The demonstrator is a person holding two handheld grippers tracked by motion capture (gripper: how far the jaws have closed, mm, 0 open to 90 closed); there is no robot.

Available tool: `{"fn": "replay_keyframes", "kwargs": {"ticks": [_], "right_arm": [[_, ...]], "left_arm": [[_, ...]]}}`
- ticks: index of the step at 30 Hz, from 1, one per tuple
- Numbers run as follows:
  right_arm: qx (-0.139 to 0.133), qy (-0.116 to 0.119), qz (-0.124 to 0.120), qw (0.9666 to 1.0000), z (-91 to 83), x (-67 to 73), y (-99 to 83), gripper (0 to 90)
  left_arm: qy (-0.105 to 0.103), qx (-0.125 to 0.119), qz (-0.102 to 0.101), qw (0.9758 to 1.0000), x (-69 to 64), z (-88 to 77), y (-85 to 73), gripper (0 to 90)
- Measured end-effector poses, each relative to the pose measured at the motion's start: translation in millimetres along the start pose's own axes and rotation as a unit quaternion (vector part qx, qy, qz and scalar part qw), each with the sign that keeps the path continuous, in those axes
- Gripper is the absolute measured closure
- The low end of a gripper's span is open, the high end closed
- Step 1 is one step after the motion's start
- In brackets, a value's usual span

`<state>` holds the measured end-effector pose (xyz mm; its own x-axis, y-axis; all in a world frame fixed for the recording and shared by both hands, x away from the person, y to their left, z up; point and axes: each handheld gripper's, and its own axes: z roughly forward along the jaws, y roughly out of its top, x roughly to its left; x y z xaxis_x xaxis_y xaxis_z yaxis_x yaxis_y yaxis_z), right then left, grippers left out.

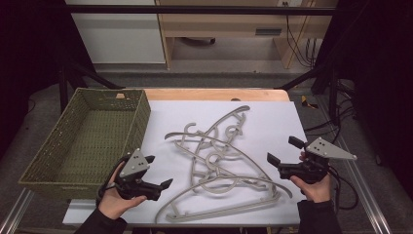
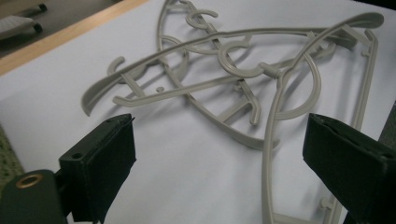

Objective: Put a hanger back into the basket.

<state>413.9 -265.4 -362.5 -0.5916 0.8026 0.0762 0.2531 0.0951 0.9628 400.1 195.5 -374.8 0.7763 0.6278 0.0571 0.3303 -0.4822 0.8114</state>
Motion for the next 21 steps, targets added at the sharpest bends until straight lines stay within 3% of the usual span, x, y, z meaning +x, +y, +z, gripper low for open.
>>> {"fn": "replay_keyframes", "kwargs": {"ticks": [1,4,12,13,16,17,18,19,20,21], "right_arm": [[0.004,0.000,-0.003,1.0000,0.6,-0.1,-0.3,2.7],[0.005,0.000,-0.001,1.0000,1.3,0.6,-0.5,2.6],[0.005,0.002,-0.002,1.0000,2.1,0.4,-1.2,2.5],[0.008,0.000,-0.001,1.0000,2.1,-0.1,-1.4,2.6],[0.007,0.000,-0.001,1.0000,2.7,-0.6,-1.8,2.6],[0.008,0.000,0.000,1.0000,3.3,-0.3,-2.2,2.6],[0.008,0.000,0.000,1.0000,3.3,-0.3,-2.2,2.6],[0.010,0.001,-0.001,0.9999,3.6,0.2,-2.4,2.6],[0.010,0.001,-0.001,0.9999,3.6,0.2,-2.4,2.6],[0.011,0.001,0.000,0.9999,4.3,0.5,-2.5,2.6]], "left_arm": [[-0.007,0.017,0.005,0.9998,-3.7,7.8,-0.8,9.2],[-0.017,0.038,0.010,0.9991,-8.6,18.4,-2.6,10.0],[-0.039,0.082,0.023,0.9956,-17.9,40.6,-6.9,16.5],[-0.047,0.097,0.027,0.9939,-20.1,46.6,-8.1,17.9],[-0.058,0.110,0.027,0.9919,-21.7,52.2,-9.1,22.3],[-0.061,0.126,0.032,0.9896,-21.9,57.3,-9.1,24.9],[-0.061,0.126,0.032,0.9896,-21.9,57.3,-9.1,26.8],[-0.065,0.141,0.034,0.9873,-21.9,63.0,-9.5,28.6],[-0.065,0.141,0.034,0.9873,-21.9,63.0,-9.5,29.5],[-0.070,0.156,0.041,0.9845,-23.5,68.1,-10.3,31.4]]}}
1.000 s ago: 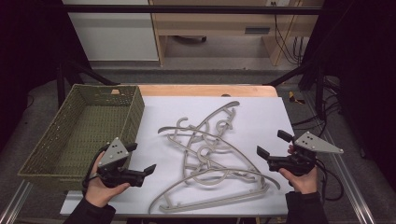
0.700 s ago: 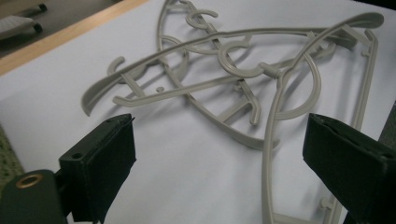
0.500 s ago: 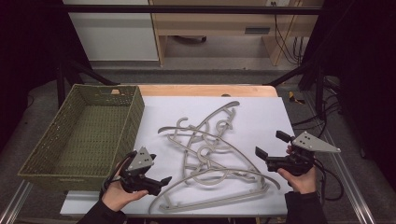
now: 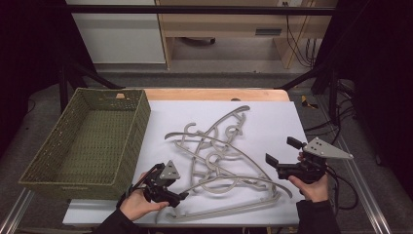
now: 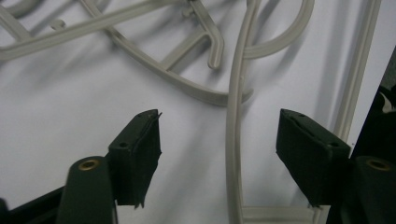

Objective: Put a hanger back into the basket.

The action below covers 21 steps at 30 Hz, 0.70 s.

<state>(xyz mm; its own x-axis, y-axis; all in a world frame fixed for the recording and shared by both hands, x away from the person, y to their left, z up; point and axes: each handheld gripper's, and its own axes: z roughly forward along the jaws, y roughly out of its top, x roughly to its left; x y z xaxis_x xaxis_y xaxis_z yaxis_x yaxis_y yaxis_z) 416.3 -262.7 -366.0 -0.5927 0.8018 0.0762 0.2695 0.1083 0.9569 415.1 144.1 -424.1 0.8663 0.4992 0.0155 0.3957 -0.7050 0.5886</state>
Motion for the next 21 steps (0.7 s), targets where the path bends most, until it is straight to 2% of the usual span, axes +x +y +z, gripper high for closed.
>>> {"fn": "replay_keyframes", "kwargs": {"ticks": [1,2,3,4,8,14,19,21], "right_arm": [[0.000,0.000,0.000,1.0000,0.0,0.0,0.0,2.6],[0.002,0.000,0.000,1.0000,0.5,0.2,-0.1,2.6],[0.002,0.000,0.000,1.0000,0.5,0.2,-0.1,2.6],[0.003,0.000,0.000,1.0000,0.7,0.1,-0.2,2.6],[0.005,0.000,-0.001,1.0000,1.1,0.1,-0.5,2.6],[0.005,0.001,0.001,1.0000,1.3,-0.4,-0.9,2.6],[0.005,0.001,0.000,1.0000,2.3,-0.1,-1.1,2.6],[0.006,0.002,0.000,1.0000,2.5,0.0,-1.2,2.6]], "left_arm": [[0.000,0.000,0.000,1.0000,0.0,0.0,0.0,32.7],[-0.006,0.014,0.009,0.9998,-1.5,5.0,1.2,34.2],[-0.006,0.014,0.009,0.9998,-1.5,5.0,1.2,35.6],[-0.010,0.027,0.015,0.9995,-3.1,10.1,2.3,37.7],[-0.008,0.044,0.025,0.9987,-5.5,19.3,3.7,45.4],[-0.011,0.052,0.025,0.9983,-6.8,26.8,5.8,63.2],[-0.007,0.062,0.031,0.9976,-7.5,30.2,7.2,70.7],[-0.004,0.065,0.027,0.9975,-7.7,32.3,7.8,73.3]]}}
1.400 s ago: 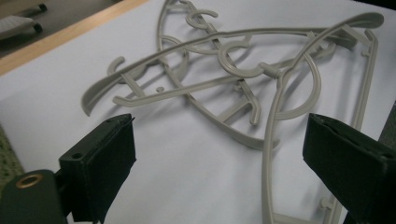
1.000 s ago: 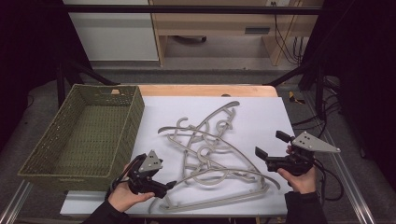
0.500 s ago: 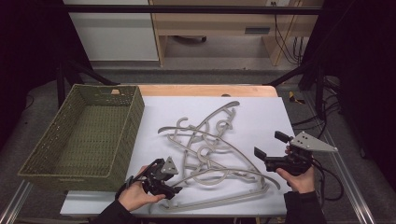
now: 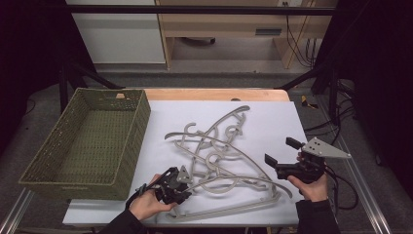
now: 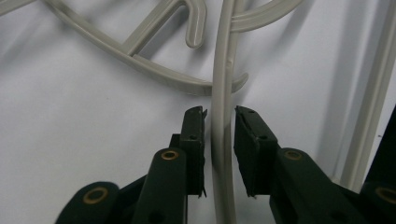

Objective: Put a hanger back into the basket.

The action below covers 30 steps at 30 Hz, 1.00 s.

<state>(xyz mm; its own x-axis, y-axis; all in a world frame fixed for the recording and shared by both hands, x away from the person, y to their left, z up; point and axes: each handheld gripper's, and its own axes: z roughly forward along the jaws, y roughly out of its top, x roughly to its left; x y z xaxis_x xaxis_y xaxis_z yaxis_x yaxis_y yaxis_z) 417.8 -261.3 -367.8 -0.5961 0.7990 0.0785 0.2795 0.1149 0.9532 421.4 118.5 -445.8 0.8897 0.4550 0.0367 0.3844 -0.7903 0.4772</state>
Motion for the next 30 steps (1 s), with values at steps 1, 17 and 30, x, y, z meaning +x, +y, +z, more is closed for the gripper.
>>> {"fn": "replay_keyframes", "kwargs": {"ticks": [1,17,30], "right_arm": [[0.000,0.001,0.000,1.0000,0.4,0.2,-0.1,2.6],[0.000,0.001,0.001,1.0000,-1.4,-0.3,0.4,2.6],[-0.006,0.003,0.002,1.0000,-4.2,-1.3,1.4,2.9]], "left_arm": [[0.004,0.004,0.002,1.0000,-0.7,2.0,0.6,75.2],[-0.021,-0.033,-0.021,0.9990,-7.2,-10.6,-1.3,81.6],[-0.018,-0.112,-0.023,0.9933,-18.0,-45.8,-2.6,81.8]]}}
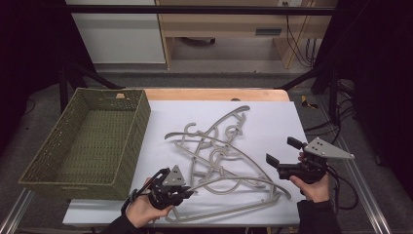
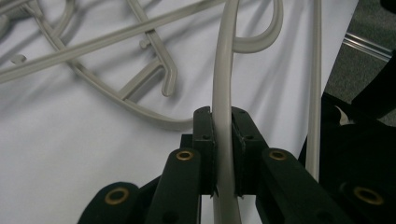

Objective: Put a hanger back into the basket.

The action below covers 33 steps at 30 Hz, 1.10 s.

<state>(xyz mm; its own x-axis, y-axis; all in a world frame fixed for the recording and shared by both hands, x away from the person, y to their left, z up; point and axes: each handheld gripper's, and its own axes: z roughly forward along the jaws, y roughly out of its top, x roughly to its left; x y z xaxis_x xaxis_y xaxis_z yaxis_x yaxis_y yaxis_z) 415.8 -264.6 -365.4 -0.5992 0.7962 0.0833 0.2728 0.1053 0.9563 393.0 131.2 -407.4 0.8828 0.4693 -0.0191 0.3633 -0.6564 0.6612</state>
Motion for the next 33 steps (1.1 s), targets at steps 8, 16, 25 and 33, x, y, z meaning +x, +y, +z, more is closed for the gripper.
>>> {"fn": "replay_keyframes", "kwargs": {"ticks": [8,16,25,33], "right_arm": [[-0.004,-0.001,0.000,1.0000,-1.5,-0.9,0.5,2.9],[-0.004,-0.002,0.001,1.0000,-3.1,-1.5,0.8,2.5],[-0.007,-0.005,0.002,1.0000,-4.8,-2.9,1.1,2.5],[-0.005,-0.006,0.001,1.0000,-4.6,-3.1,0.9,2.5]], "left_arm": [[0.020,-0.053,-0.007,0.9983,0.9,-20.4,1.5,81.8],[0.053,-0.090,-0.029,0.9942,14.2,-47.3,-0.1,81.8],[0.096,-0.128,-0.051,0.9858,31.3,-78.1,-5.9,81.6],[0.127,-0.160,-0.070,0.9765,44.4,-104.0,-11.9,81.6]]}}
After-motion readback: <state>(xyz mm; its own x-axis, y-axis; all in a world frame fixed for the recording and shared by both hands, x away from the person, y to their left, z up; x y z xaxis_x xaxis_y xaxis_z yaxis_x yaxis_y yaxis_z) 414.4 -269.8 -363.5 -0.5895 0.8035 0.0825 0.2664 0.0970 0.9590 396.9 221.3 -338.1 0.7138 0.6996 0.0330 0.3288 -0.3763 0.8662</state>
